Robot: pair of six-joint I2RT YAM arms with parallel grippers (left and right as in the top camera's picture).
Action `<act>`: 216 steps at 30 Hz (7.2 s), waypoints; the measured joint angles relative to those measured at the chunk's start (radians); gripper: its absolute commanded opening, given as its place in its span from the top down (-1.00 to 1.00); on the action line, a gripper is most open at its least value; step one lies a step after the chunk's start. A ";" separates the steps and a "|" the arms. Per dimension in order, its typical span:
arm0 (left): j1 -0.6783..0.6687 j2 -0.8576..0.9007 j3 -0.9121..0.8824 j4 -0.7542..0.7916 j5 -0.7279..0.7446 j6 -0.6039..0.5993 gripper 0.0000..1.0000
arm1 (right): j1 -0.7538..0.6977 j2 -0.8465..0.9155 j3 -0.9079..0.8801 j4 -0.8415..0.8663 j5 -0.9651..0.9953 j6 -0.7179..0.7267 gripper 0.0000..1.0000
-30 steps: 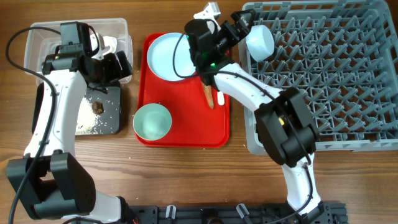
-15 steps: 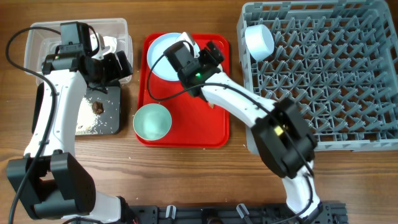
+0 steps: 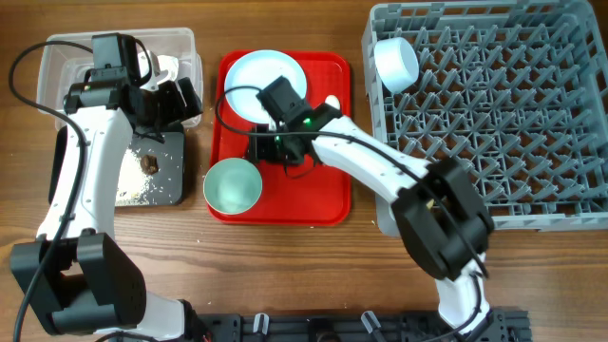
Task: Sort waste into correct bins and load items into the dishwasher rack
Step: 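Move the right gripper to the mint bowl on the red tray and grasp it, then carry the mint bowl into the dish rack and release it, then reach the right gripper to the light-blue plate rim and grasp it, then lift the light-blue plate and stand it upright in the dish rack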
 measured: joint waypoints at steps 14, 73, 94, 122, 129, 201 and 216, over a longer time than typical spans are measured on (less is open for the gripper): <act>0.000 0.000 0.000 0.000 0.000 0.000 -1.00 | -0.008 0.057 -0.013 -0.029 -0.131 0.069 0.91; 0.000 0.000 0.000 0.000 0.000 0.000 -1.00 | -0.085 -0.114 -0.017 -0.316 1.416 -1.062 -0.99; 0.000 0.000 0.000 0.000 0.000 0.000 -1.00 | -0.140 -0.206 0.095 0.132 0.344 -0.467 -1.00; 0.000 0.000 0.000 0.000 0.000 0.000 -0.99 | -0.219 0.164 0.155 0.142 0.279 -0.104 -0.15; 0.000 0.000 0.000 0.000 0.000 0.000 -1.00 | -0.219 0.188 0.155 0.156 0.283 -0.068 0.75; 0.000 0.000 0.000 0.000 0.000 0.000 -1.00 | -0.475 -0.259 0.077 -0.084 1.310 -1.379 0.91; 0.000 0.000 0.000 0.000 0.000 0.000 -1.00 | -0.464 -0.288 0.071 -0.097 1.128 -1.180 -0.99</act>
